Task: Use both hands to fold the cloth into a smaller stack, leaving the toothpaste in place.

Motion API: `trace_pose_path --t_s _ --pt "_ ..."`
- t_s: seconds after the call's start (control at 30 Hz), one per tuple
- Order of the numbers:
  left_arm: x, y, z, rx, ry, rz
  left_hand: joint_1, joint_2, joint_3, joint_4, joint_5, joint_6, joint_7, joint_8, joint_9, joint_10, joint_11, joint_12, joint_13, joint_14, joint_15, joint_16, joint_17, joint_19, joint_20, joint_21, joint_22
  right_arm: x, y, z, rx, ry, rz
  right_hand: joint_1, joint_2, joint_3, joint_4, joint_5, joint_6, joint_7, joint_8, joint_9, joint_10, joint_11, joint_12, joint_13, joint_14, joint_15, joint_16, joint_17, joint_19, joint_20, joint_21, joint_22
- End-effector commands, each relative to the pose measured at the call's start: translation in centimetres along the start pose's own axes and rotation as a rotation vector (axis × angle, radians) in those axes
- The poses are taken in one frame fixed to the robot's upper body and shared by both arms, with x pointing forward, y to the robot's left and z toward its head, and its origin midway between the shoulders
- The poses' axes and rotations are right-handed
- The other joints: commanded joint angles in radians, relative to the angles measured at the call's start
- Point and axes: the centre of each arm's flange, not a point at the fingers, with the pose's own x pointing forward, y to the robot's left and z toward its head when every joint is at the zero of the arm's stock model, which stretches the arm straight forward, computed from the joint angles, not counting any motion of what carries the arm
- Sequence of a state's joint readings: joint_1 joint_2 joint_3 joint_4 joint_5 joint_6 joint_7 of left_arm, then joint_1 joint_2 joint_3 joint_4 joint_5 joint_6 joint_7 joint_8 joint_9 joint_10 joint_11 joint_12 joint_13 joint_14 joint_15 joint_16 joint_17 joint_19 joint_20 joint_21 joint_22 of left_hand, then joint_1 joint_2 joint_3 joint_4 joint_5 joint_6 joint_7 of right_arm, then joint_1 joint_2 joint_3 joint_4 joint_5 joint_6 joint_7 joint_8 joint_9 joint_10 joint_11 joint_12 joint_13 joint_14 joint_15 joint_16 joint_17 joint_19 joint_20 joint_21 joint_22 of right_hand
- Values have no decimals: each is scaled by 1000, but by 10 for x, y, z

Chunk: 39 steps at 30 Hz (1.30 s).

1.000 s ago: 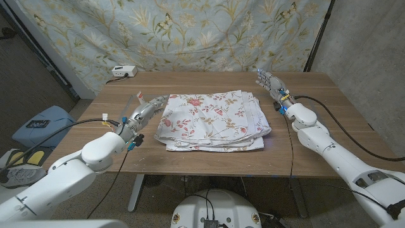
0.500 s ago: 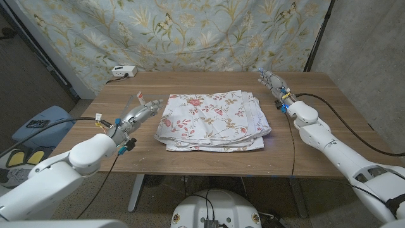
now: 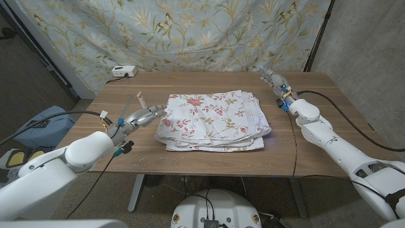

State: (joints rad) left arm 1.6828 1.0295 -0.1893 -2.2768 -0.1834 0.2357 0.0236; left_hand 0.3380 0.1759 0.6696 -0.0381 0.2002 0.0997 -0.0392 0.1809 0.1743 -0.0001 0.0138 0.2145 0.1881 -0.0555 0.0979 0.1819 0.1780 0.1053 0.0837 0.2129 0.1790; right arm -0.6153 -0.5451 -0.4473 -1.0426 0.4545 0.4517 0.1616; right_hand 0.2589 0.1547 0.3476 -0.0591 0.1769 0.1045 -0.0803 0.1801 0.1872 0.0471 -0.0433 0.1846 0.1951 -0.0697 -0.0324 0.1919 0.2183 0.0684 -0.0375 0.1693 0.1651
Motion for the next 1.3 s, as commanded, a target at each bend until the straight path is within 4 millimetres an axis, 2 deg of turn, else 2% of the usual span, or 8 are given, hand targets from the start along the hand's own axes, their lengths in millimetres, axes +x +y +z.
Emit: trace_pose_path --t_s 0.03,0.2,0.3,0.5,0.77,0.87,1.07,1.3 --pt "-3 -8 2 213 37 -93 -17 0 -8 11 -1 5 -9 1 4 0 -4 -2 3 4 -9 8 5 0 -10 -1 2 14 -6 18 -87 -29 37 -10 -1 -4 5 3 -11 4 -3 1 -13 0 -3 2 -16 -5 -4 2 -11 -64 0 5" --pt "-7 -12 -2 222 74 -117 -28 4 -14 26 -3 5 -7 1 4 -3 -8 -3 3 3 -11 9 9 2 -14 -1 2 22 -10 28 -139 -30 47 -15 -2 -6 7 3 -22 9 -4 0 -19 1 -3 1 -25 -3 -3 1 -21 -56 2 5" --pt "-8 -14 -4 240 96 -148 -27 7 -12 27 -3 12 2 4 4 -2 -4 -3 3 4 -13 9 7 5 -23 0 1 25 -12 31 -166 -25 56 -17 -3 -7 7 3 -23 11 -3 0 -21 3 -2 1 -28 -2 -3 1 -24 -56 3 5" --pt "-7 -20 -8 286 121 -197 -36 10 -14 40 -4 11 3 3 4 -1 -2 -3 3 2 -19 9 10 2 -25 -3 1 31 -13 32 -221 0 89 -19 -3 -8 8 3 -22 19 -1 -1 -19 7 0 0 -29 -2 -1 0 -26 -56 6 5" --pt "-3 -26 -8 369 145 -259 -50 8 -20 59 -6 6 -3 0 4 -3 -6 -4 3 1 -21 10 13 -5 -25 -6 0 38 -12 37 -309 46 137 -26 -17 -15 5 2 -14 26 5 -1 -6 22 8 0 -26 8 3 -2 -25 -49 11 5" --pt "0 -31 -9 417 158 -285 -69 8 -24 84 -8 -12 -16 -4 5 -4 -9 -5 4 8 -29 13 15 5 -35 -2 0 39 -12 39 -349 69 156 -27 -23 -17 3 2 -12 28 7 -1 3 31 12 0 -21 10 6 -4 -24 -46 13 5" --pt "5 -36 -10 434 152 -293 -78 6 -26 96 -9 -14 -19 -3 5 -5 -15 -5 4 8 -30 12 15 4 -40 -3 1 39 -12 41 -442 102 181 -27 -30 -20 -2 2 0 34 13 0 13 33 17 1 -12 17 9 -7 -24 -43 15 5" --pt "12 -40 -12 446 146 -283 -83 5 -25 103 -9 -13 -19 -2 4 -6 -17 -5 4 7 -32 11 14 1 -39 -5 0 38 -13 39 -452 120 192 -27 -31 -21 -5 3 14 40 19 0 17 32 18 2 -11 17 10 -9 -22 -41 17 5"
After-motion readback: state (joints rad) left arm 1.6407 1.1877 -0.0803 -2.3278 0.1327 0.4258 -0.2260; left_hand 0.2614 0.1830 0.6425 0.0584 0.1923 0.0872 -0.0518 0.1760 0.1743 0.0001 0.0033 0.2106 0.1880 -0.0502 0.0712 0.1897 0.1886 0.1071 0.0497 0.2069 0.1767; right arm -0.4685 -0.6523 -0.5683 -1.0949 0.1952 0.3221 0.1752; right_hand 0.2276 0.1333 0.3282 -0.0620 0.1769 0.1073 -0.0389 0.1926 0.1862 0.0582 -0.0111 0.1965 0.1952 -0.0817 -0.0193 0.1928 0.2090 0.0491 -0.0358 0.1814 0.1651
